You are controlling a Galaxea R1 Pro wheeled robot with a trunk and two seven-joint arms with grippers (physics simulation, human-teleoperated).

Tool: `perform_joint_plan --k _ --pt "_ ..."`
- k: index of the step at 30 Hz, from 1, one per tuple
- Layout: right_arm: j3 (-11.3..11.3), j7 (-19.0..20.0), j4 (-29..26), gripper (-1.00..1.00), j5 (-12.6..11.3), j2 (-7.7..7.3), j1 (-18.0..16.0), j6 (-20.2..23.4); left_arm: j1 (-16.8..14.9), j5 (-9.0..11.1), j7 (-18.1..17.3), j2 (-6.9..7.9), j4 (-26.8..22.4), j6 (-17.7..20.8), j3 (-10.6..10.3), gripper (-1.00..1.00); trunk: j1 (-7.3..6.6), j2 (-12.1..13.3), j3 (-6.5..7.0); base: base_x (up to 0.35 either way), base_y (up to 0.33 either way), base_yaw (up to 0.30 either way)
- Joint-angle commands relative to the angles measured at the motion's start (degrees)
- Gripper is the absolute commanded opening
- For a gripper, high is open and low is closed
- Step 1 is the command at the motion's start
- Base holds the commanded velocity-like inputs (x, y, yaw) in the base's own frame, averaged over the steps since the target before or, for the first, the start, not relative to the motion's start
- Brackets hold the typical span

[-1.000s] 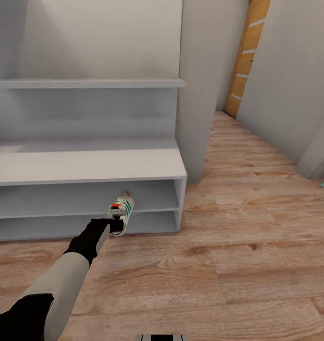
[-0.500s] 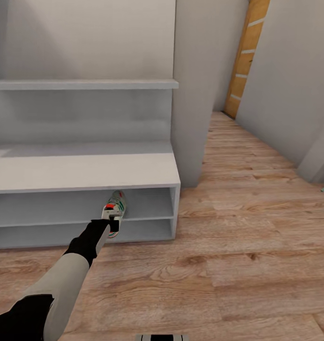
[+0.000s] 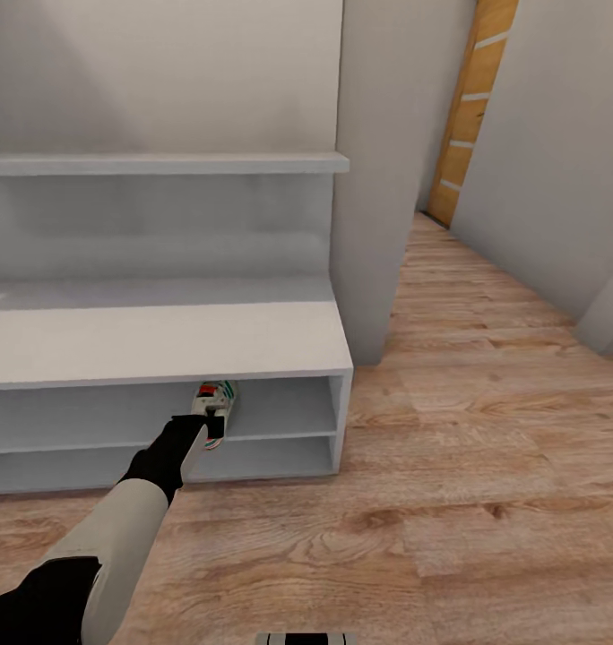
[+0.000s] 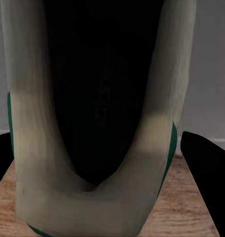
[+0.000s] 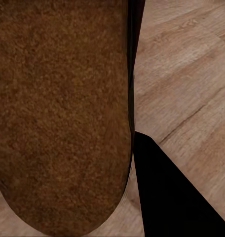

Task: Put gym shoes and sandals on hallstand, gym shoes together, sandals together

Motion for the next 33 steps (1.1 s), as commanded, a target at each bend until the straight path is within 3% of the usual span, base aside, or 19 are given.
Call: perform_joint_plan --k 1,33 --pt "-0.48 0.50 0.05 -1.00 0.21 0.02 -0.08 -0.16 -0.02 -0.30 -0.02 -0.07 -0.08 0.28 0.28 -1.00 0.00 -0.02 -0.04 0.098 0.037 0.000" --pt "-0.48 0.50 0.05 -1.00 0.21 0.02 -0.08 -0.16 -0.02 -0.30 -0.01 -0.15 -0.08 0.26 0.35 -1.00 0.00 -0.02 -0.04 0.089 0.003 0.000"
